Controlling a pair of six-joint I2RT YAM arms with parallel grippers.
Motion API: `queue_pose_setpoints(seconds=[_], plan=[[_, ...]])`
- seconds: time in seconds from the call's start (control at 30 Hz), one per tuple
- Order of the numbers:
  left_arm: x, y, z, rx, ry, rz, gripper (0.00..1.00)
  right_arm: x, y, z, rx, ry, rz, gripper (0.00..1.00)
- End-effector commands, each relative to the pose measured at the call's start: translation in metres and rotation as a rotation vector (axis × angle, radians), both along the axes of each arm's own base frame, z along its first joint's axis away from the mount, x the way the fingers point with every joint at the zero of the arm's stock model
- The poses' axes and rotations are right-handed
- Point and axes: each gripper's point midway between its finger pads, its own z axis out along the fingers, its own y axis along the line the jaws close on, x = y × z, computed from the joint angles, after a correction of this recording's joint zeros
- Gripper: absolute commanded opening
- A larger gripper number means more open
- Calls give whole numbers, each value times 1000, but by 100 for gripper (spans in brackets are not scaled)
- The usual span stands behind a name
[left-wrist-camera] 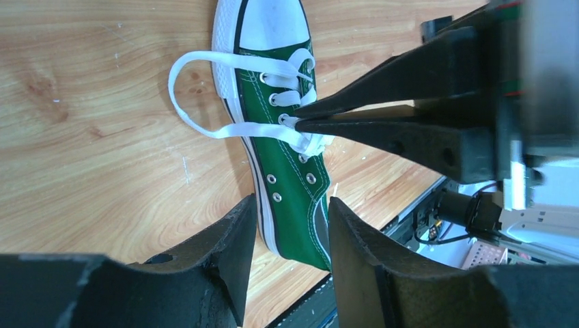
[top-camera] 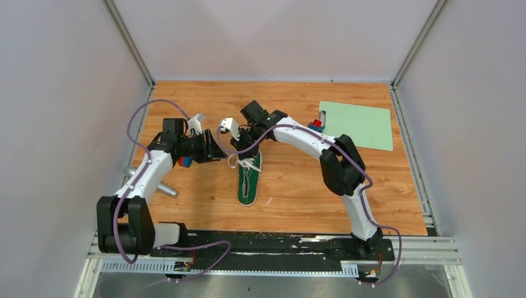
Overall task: Tie the shoes
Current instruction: Adjust the shoelace on the shoe.
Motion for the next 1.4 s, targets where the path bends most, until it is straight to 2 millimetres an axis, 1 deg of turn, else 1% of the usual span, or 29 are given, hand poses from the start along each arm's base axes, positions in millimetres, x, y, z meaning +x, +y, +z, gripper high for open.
queue_pose_setpoints(seconds=[0.0, 0.03, 0.1, 0.2, 0.3, 0.43, 0.47, 0.57, 0.67, 0.7, 0.73, 0.83, 0.97, 1.07, 1.17, 1.23, 1.27, 1.3, 1.37], plan=[[6, -17, -1, -47, -29, -58, 50, 20, 6, 54, 85, -26, -113, 2], [9, -21, -2, -51, -37, -72, 50, 25, 3, 62, 98, -4, -155, 0], [11, -33, -2, -61, -55, -110, 50, 25, -2, 70, 116, 44, -206, 0], [13, -48, -5, -74, -67, -157, 54, 11, -7, 73, 124, 117, -223, 0], [17, -59, -11, -74, -72, -186, 55, 1, -13, 69, 121, 201, -256, 0], [26, -66, -20, -63, -57, -191, 54, -8, -18, 65, 113, 266, -289, 0], [28, -67, -25, -68, -38, -181, 53, -10, -19, 63, 110, 282, -299, 0], [36, -71, -27, -89, -35, -175, 48, -11, -21, 57, 100, 325, -335, 0], [40, -75, -31, -107, -28, -193, 40, -8, -23, 52, 94, 354, -376, 0], [42, -77, -29, -110, -32, -199, 39, -5, -23, 51, 95, 363, -394, 0], [43, -79, -29, -119, -33, -209, 40, -1, -24, 51, 97, 366, -410, 0], [42, -84, -21, -149, -60, -260, 50, 14, -27, 52, 106, 363, -452, 0], [38, -84, -13, -128, -140, -342, 53, 24, -29, 54, 126, 407, -489, 0], [32, -81, -19, -100, -158, -374, 54, 25, -31, 52, 135, 449, -488, 0], [30, -81, -22, -92, -202, -410, 54, 23, -30, 52, 142, 482, -482, 0], [28, -83, -24, -83, -219, -450, 55, 22, -30, 52, 145, 497, -480, 0], [28, -88, -22, -77, -233, -473, 55, 22, -30, 51, 146, 502, -482, 0], [24, -90, -26, -64, -236, -503, 55, 22, -30, 51, 145, 508, -485, 0], [25, -94, -27, -48, -244, -527, 55, 22, -30, 50, 145, 519, -488, 0]])
